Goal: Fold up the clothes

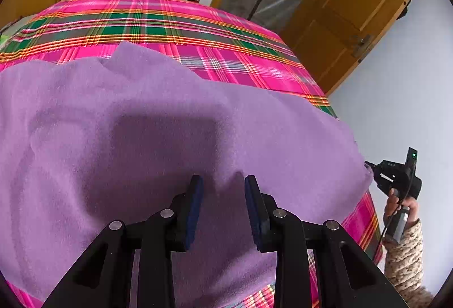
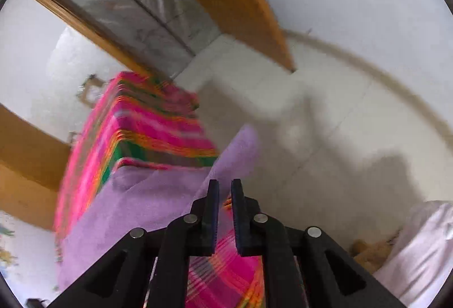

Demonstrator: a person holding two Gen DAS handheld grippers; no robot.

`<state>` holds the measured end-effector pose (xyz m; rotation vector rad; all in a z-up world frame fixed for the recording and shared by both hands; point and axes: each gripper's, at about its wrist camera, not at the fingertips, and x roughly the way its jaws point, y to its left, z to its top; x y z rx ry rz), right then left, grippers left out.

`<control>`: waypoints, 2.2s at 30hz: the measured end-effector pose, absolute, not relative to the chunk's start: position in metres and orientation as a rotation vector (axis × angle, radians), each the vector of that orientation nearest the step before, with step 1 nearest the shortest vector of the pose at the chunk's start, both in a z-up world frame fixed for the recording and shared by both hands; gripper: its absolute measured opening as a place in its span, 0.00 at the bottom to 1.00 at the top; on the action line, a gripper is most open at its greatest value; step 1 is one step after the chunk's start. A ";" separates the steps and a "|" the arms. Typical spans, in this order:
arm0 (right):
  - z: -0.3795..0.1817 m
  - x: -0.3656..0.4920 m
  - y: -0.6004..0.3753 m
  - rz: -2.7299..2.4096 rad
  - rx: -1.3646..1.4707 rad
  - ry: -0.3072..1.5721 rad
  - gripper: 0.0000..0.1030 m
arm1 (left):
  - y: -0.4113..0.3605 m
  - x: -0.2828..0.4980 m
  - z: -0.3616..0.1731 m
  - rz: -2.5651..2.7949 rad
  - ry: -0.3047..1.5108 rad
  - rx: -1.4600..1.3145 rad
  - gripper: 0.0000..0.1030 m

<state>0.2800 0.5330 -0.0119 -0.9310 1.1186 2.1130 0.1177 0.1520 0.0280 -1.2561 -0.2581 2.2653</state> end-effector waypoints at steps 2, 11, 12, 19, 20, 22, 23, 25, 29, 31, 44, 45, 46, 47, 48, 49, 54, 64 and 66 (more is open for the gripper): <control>-0.005 0.279 0.531 2.152 -0.903 1.119 0.10 | 0.151 0.118 0.028 2.261 -0.262 -1.256 0.31; 0.009 0.212 0.498 2.471 -1.003 1.105 0.27 | 0.149 0.117 0.027 2.240 -0.281 -1.264 0.31; 0.009 0.205 0.496 2.488 -1.018 1.101 0.32 | 0.148 0.116 0.027 2.239 -0.282 -1.267 0.31; -0.001 0.177 0.490 2.477 -1.101 1.048 0.23 | 0.144 0.115 0.026 2.231 -0.292 -1.272 0.31; -0.001 0.176 0.489 2.478 -1.094 1.036 0.22 | 0.144 0.114 0.025 2.230 -0.294 -1.273 0.31; 0.004 0.176 0.488 2.479 -1.069 1.005 0.08 | 0.143 0.113 0.024 2.229 -0.296 -1.276 0.30; 0.007 0.175 0.488 2.479 -1.056 0.988 0.05 | 0.143 0.113 0.024 2.228 -0.296 -1.277 0.31; 0.013 0.175 0.487 2.479 -1.029 0.956 0.04 | 0.143 0.114 0.024 2.226 -0.294 -1.276 0.31; 0.022 0.172 0.484 2.473 -0.994 0.887 0.04 | 0.142 0.114 0.023 2.222 -0.295 -1.270 0.31; 0.016 0.165 0.484 2.429 -1.045 0.863 0.04 | 0.140 0.115 0.023 2.219 -0.302 -1.269 0.31; 0.043 0.163 0.439 2.459 -1.036 0.590 0.11 | 0.093 0.113 0.032 2.295 -0.399 -1.232 0.31; 0.048 0.162 0.429 2.485 -1.034 0.553 0.11 | 0.086 0.112 0.033 2.309 -0.409 -1.232 0.31; 0.053 0.159 0.417 2.510 -1.034 0.519 0.11 | 0.079 0.111 0.033 2.324 -0.423 -1.228 0.31; 0.056 0.157 0.404 2.547 -1.039 0.491 0.11 | 0.071 0.110 0.033 2.338 -0.438 -1.225 0.31; 0.059 0.155 0.391 2.587 -1.045 0.465 0.11 | 0.061 0.109 0.034 2.355 -0.459 -1.222 0.31; 0.060 0.152 0.376 2.626 -1.065 0.435 0.11 | 0.052 0.108 0.035 2.373 -0.478 -1.215 0.31; 0.055 0.135 0.311 2.778 -1.187 0.324 0.12 | 0.008 0.100 0.038 2.473 -0.537 -1.209 0.31; 0.062 0.088 0.233 3.018 -1.357 0.401 0.12 | -0.070 0.078 0.044 2.631 -0.618 -1.183 0.31; 0.065 0.075 0.220 3.061 -1.385 0.420 0.14 | -0.081 0.070 0.043 2.649 -0.626 -1.187 0.31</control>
